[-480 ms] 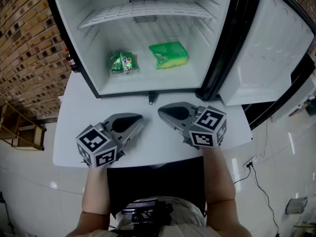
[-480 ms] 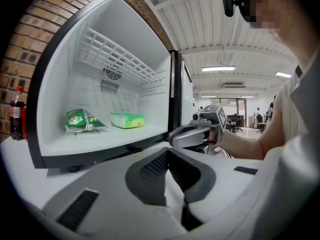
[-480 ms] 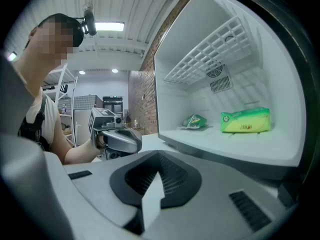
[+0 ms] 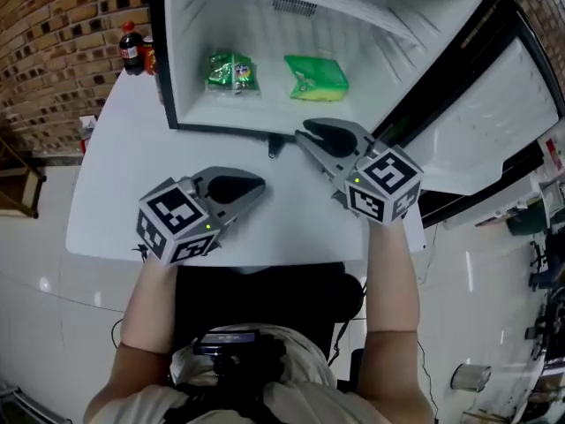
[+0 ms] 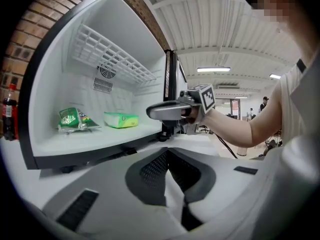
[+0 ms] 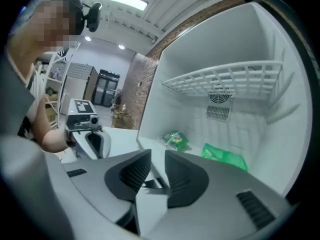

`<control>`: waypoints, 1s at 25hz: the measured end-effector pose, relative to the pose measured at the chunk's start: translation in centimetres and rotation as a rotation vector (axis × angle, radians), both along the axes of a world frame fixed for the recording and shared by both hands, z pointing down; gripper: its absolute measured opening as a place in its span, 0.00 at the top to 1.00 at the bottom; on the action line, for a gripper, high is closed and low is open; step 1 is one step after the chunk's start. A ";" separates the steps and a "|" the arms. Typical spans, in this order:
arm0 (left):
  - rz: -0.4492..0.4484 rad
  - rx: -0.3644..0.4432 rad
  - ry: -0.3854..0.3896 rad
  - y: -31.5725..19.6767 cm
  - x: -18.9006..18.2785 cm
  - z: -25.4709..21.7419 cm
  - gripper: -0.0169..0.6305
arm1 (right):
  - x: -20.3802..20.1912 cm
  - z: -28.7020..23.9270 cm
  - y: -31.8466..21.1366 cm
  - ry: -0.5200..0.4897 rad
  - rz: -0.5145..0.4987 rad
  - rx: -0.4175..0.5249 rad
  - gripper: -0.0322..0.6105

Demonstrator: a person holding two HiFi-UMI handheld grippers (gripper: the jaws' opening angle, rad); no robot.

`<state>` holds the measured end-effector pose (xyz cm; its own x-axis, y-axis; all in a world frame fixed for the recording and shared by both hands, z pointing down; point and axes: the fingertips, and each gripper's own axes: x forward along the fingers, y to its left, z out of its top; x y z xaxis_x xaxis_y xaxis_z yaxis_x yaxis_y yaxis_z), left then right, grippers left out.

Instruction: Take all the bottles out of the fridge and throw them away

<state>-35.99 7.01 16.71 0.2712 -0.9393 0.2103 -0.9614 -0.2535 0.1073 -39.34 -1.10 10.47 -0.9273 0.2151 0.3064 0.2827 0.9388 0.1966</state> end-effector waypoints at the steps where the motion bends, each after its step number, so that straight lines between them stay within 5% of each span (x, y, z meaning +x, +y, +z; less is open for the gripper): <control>1: 0.000 0.001 -0.001 0.0 0.0 0.0 0.96 | -0.8 -0.1 -0.9 0.011 0.027 0.029 0.77; 5: -0.001 0.001 0.004 0.0 0.2 0.1 0.96 | -4.4 -0.1 -3.9 0.046 0.133 0.124 0.63; 10: 0.005 -0.003 0.007 0.0 0.4 0.3 0.96 | -8.1 0.9 -7.1 0.087 0.257 0.244 0.63; 16: 0.003 0.001 0.009 -0.1 0.3 0.3 0.96 | -10.2 3.9 -9.3 0.208 0.321 0.266 0.63; 21: 0.006 0.001 0.009 0.0 0.3 0.3 0.96 | -10.0 5.6 -9.8 0.281 0.306 0.355 0.82; 25: 0.006 0.000 0.010 0.1 0.3 0.3 0.96 | -9.6 4.6 -9.6 0.248 0.307 0.407 0.85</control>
